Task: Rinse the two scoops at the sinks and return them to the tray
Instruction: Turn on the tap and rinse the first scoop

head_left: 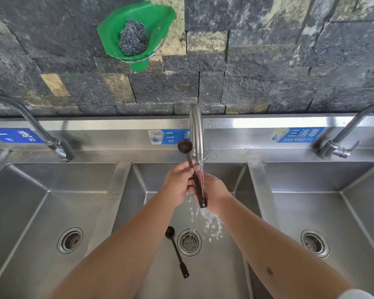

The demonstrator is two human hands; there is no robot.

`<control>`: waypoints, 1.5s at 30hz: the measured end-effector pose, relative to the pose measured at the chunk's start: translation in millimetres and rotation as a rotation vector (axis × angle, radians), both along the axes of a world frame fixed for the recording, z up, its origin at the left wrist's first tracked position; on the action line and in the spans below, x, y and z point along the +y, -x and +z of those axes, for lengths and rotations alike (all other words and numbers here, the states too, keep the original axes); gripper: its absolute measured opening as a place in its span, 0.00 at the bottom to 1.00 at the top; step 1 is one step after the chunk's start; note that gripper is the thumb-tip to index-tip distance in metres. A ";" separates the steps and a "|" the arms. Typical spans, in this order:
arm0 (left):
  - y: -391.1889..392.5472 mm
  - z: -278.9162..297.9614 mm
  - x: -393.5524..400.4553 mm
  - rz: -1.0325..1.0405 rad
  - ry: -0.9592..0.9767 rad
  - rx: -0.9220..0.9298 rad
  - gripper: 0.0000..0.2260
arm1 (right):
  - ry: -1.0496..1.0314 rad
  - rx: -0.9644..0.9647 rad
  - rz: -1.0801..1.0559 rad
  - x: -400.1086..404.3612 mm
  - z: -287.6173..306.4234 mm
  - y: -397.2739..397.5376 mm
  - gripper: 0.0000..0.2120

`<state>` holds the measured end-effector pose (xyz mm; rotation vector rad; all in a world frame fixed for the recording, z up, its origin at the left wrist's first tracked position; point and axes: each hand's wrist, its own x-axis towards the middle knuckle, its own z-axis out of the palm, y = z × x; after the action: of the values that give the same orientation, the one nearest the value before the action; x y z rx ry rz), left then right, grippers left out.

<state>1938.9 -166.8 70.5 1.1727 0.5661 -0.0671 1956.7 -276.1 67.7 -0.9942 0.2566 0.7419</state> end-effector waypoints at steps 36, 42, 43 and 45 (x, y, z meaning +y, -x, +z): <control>84.0 -53.4 -53.9 -0.033 0.152 0.163 0.09 | 0.222 0.177 -0.070 -86.4 -39.2 123.4 0.16; 62.3 -39.1 -37.2 -0.012 0.097 0.129 0.08 | 0.175 0.157 -0.061 -59.4 -27.7 76.8 0.12; 58.9 -34.7 -33.5 -0.016 0.084 0.119 0.08 | 0.167 0.152 -0.045 -54.9 -25.1 70.6 0.11; 51.9 -26.7 -26.7 -0.011 0.057 0.103 0.08 | 0.135 0.149 -0.012 -45.5 -17.5 59.7 0.11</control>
<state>1887.1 -193.5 43.8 1.1218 0.6444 -0.1528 1896.9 -321.6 50.3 -1.0652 0.4462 0.7973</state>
